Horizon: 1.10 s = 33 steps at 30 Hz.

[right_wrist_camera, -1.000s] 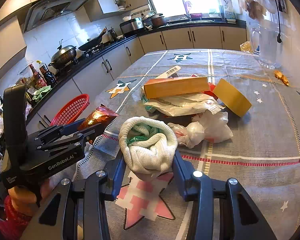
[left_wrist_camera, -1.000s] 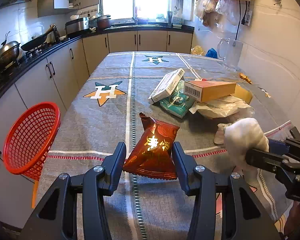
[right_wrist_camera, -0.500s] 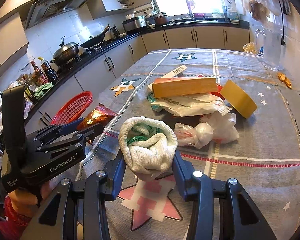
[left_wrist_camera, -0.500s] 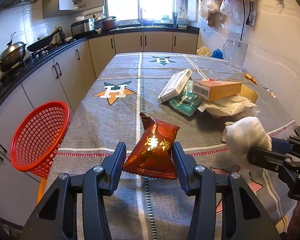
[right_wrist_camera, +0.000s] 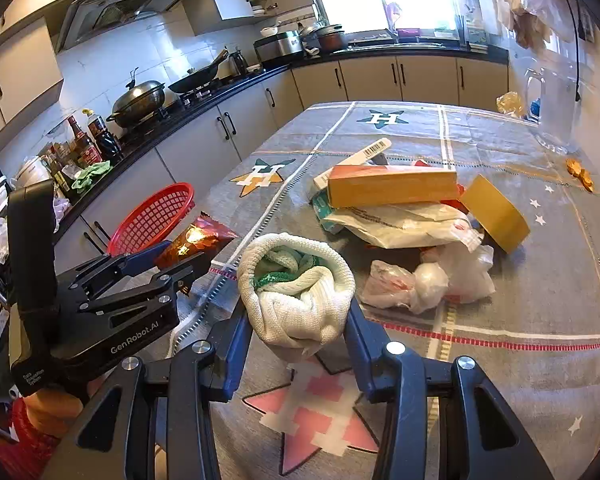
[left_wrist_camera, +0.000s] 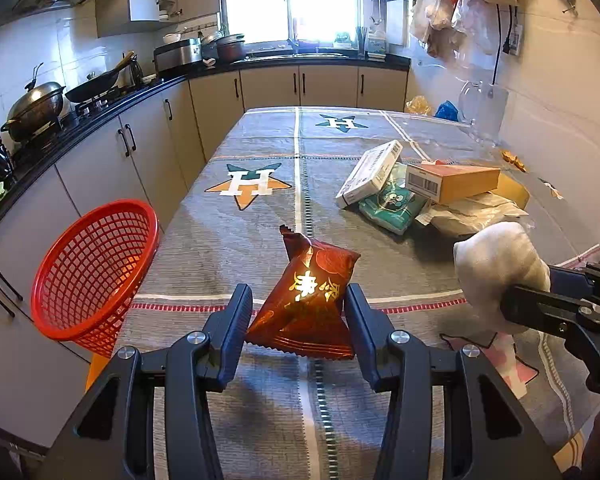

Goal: Collect trash
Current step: 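Carry the snack bag and cloth bundle to the red basket and release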

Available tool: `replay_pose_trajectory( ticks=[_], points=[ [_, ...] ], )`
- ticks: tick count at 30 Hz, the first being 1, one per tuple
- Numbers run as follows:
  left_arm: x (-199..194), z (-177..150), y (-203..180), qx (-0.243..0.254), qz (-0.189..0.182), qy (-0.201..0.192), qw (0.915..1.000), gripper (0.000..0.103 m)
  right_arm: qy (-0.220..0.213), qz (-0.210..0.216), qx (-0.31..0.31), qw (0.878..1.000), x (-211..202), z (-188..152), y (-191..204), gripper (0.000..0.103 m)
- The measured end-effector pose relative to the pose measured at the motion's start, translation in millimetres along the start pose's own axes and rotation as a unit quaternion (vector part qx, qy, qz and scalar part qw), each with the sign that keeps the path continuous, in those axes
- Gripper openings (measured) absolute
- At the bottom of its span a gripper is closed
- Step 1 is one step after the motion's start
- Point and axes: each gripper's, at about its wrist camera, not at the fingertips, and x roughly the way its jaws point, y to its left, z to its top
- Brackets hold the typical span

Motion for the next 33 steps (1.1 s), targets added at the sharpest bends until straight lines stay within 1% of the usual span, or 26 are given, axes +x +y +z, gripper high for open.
replay_pose_trajectory(
  ticks=[9, 15, 21, 27, 33],
  points=[
    [-4.2, 0.5, 12.5, -0.013, 0.008, -0.005, 0.9999, 0.046, 0.006, 0.006, -0.009, 1.000, 7.9, 8.2, 11.3, 0.048],
    [-12.4, 3.4, 34.8, -0.032, 0.021, -0.015, 0.9992, 0.046, 0.014, 0.018, -0.018, 1.000, 16.6, 17.9, 22.4, 0.048],
    [-23.8, 7.2, 75.6, -0.066, 0.049, -0.029, 0.9962, 0.047, 0.018, 0.038, -0.037, 0.998, 27.1, 34.8, 46.6, 0.048],
    [-30.7, 5.4, 121.3, -0.095, 0.086, -0.034, 0.9912, 0.047, 0.020, 0.055, -0.063, 0.996, 40.2, 52.2, 78.1, 0.048],
    [-27.3, 0.5, 166.8, -0.126, 0.114, -0.028, 0.9851, 0.047, 0.031, 0.081, -0.083, 0.993, 66.5, 73.3, 116.3, 0.049]
  ],
)
